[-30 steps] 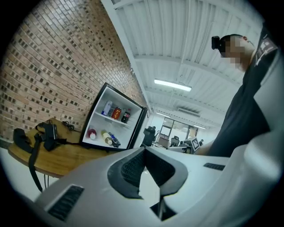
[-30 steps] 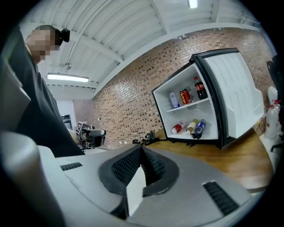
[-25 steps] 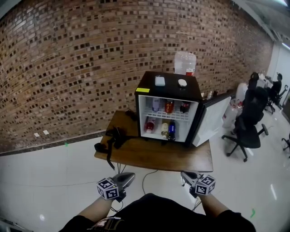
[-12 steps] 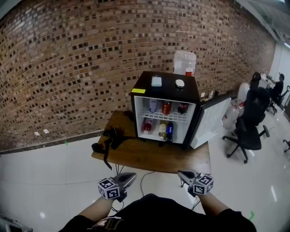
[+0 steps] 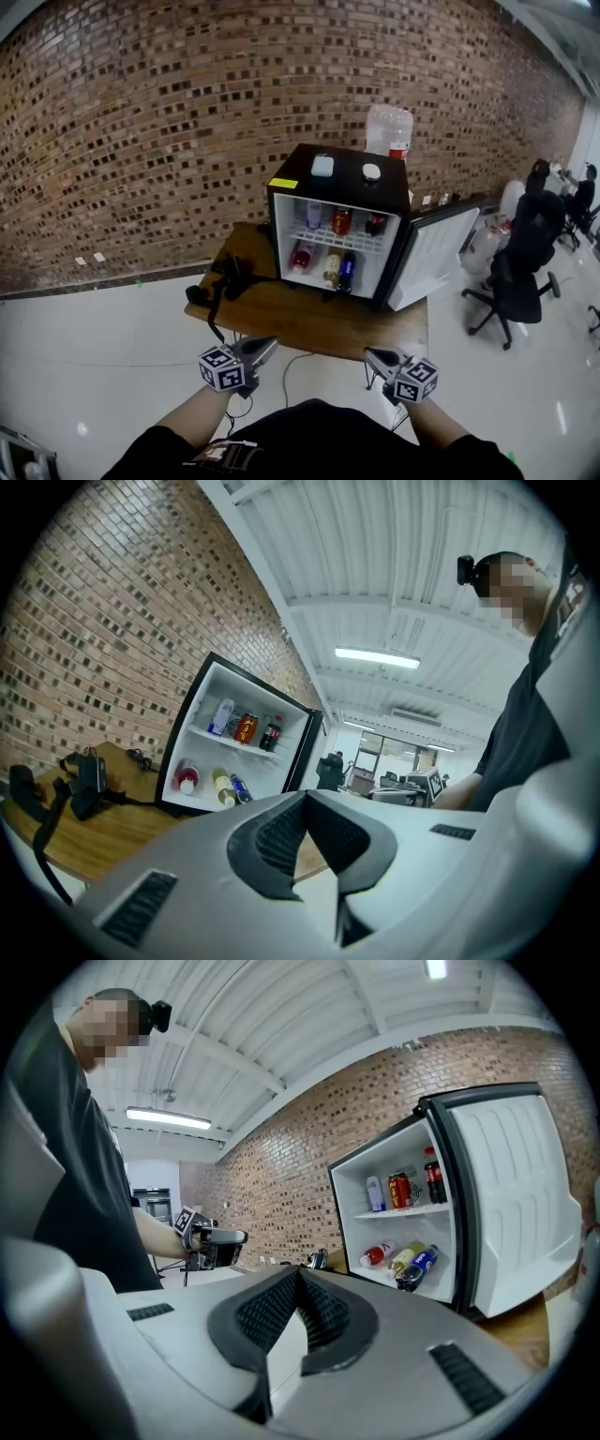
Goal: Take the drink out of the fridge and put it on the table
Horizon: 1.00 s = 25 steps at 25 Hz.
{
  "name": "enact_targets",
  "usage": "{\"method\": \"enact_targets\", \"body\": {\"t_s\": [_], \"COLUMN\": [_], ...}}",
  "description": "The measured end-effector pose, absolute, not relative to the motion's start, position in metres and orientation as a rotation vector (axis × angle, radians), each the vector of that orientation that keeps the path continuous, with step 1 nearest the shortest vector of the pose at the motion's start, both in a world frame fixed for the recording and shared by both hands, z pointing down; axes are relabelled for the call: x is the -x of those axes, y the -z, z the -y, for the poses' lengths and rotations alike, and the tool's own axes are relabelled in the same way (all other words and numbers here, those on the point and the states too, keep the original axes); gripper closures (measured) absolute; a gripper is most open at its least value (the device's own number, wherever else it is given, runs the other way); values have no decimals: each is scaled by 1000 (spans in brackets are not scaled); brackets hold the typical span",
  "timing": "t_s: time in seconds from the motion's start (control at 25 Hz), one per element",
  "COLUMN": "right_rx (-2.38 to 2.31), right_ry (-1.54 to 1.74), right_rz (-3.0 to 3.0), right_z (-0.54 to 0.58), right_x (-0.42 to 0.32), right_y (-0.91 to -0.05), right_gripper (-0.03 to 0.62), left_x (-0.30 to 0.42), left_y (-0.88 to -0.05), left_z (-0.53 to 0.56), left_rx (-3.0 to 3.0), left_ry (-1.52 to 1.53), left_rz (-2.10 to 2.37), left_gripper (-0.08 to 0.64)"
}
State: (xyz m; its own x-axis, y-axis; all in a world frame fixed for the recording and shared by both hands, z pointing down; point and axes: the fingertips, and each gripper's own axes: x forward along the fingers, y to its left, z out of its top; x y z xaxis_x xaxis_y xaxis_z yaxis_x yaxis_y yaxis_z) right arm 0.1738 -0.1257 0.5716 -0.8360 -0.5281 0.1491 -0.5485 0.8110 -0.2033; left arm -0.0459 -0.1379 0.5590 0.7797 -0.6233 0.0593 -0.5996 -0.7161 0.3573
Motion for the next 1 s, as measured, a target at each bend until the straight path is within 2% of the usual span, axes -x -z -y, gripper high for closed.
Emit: {"method": "enact_targets", "body": {"t_s": [0.32, 0.4, 0.48, 0.52, 0.72, 1.0], "right_rx": [-900, -918, -936, -945, -1014, -1180], "right_ry": [-370, -391, -401, -404, -419, -429], "right_rz": [2915, 2905, 2892, 2884, 2838, 2786], "right_z": [139, 147, 159, 166, 217, 293], "right_x": [-216, -215, -210, -205, -167, -118], "right_y": [-575, -580, -585, -587, -591, -589], "right_gripper": [597, 597, 597, 597, 597, 597], "left_x": [4, 2, 3, 4, 20, 20], "left_y": [-535, -532, -530, -528, -524, -524], "left_z": [205, 226, 251, 265, 341, 428], "left_rx": [-2622, -2629, -2639, -2644, -2677, -2754], "left_ry": [97, 87, 90, 94, 102, 54], "left_rz": [1004, 999, 990, 980, 906, 718], "left_gripper": [564, 514, 499, 455, 340, 268]}}
